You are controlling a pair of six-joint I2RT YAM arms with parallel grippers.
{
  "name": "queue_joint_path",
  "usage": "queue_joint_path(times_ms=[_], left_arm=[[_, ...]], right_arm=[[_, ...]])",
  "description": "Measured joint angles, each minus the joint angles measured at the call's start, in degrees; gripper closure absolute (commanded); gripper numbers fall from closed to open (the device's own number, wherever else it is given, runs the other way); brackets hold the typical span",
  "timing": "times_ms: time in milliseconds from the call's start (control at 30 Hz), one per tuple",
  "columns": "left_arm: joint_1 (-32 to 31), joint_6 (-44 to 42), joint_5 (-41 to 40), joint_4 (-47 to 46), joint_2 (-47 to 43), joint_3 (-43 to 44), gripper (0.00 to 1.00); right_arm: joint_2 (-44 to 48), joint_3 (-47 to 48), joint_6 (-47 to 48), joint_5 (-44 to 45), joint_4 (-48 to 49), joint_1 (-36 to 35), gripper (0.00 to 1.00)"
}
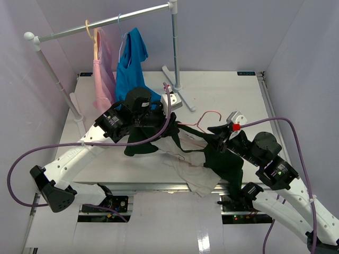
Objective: Place the t-shirt on the hanger
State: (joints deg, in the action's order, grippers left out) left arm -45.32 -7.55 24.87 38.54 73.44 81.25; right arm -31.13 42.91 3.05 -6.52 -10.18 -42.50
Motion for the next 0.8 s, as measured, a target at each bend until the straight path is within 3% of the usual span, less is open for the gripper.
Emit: queue_joint_path(times_ms=[433, 500, 600, 700, 733, 800], left_arm=[[0.00, 1.16, 2.96, -1.77, -2.76, -2.18, 1.00], [0.23, 1.51, 2.94, -1.76, -2.90, -2.50, 1.00], [0.92, 2.07, 2.69, -1.60, -3.07, -3.19, 1.00], [1.30, 2.28, 1.68, -1.68, -3.07, -3.47, 0.89], [1.36, 2.32, 1.02, -1.72, -3.09, -3.48, 0.73], [0.91, 2.68, -1.58, -1.66, -3.39, -3.47, 0.64]], right_arm=[[-11.19, 10.81, 1.68, -12.27, 2.55, 0.00, 0.56], [-13.50, 11.30, 1.48, -14.11, 3.79, 0.07, 0.62], [-16.23, 12.02, 0.73, -16.14, 6.19, 0.32, 0.88], [-16.91, 12.13, -0.27, -18.35, 8.04, 0.29, 0.92], [-16.95, 12.19, -0.54, -18.92, 8.36, 0.18, 0.92], [-16.86, 12.68, -0.45, -18.21, 7.94, -0.05, 0.92]])
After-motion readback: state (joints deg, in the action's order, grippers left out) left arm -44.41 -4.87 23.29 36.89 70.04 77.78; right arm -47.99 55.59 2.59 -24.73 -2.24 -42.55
